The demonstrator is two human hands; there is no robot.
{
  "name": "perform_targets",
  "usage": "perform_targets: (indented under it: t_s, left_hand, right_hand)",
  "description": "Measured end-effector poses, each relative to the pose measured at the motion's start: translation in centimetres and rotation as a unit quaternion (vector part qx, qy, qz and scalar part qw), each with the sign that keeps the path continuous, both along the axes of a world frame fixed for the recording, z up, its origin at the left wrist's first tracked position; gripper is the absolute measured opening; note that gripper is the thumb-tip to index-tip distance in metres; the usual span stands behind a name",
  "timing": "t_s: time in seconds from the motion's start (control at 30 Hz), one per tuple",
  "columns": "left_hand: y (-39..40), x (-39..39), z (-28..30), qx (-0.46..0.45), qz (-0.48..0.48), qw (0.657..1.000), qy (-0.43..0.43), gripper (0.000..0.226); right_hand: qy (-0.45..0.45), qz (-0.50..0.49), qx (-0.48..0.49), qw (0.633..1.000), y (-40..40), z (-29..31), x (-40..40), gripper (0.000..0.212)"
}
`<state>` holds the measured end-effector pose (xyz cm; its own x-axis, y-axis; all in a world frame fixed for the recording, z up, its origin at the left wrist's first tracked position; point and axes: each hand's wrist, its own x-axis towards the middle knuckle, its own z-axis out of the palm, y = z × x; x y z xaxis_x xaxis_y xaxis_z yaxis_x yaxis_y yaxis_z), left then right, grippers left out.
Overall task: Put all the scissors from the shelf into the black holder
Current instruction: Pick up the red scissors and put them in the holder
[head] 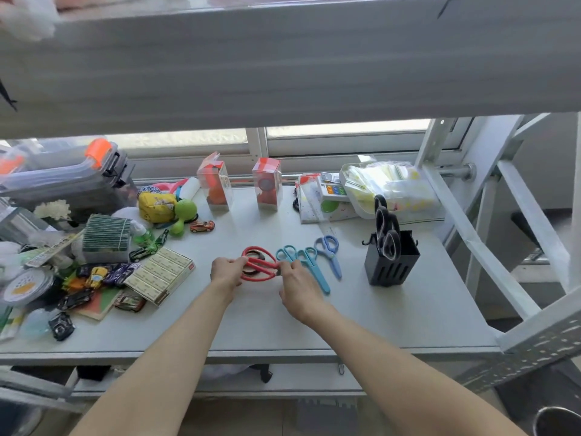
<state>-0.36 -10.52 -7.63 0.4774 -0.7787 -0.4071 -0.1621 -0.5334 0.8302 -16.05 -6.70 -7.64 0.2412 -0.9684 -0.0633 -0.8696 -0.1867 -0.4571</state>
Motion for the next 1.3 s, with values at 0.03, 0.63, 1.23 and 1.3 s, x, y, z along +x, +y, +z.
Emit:
perform_targets:
  t_s: [0.03, 0.63, 1.23, 1.3]
  left_hand:
    - [0.3, -0.1, 0.6, -0.009, 0.003, 0.999, 0.038, 0.019]
    - [3.3, -7.9, 10.8, -0.17, -0.264, 0.944, 0.102, 0.026]
    - [0.8, -20.1, 5.5, -0.107, -0.449, 0.886, -0.031, 0.092]
    - [0.7, -20.5, 5.5, -0.109, -0.454, 0.883, -0.049, 0.082]
  right_hand:
    - [-0.008, -0.006, -0.011, 1.0, 0.0, -0.1, 0.0, 0.043]
    - [-0.333, -0.049, -0.247, 0.909, 5.5, 8.6, -7.6, 0.01]
    - [-0.263, -0.198, -0.148, 0.932, 0.7, 10.4, -20.8, 0.024]
    - [-0.204, -0.172, -0.115, 0.957, -0.1, 9.8, -20.7, 0.014]
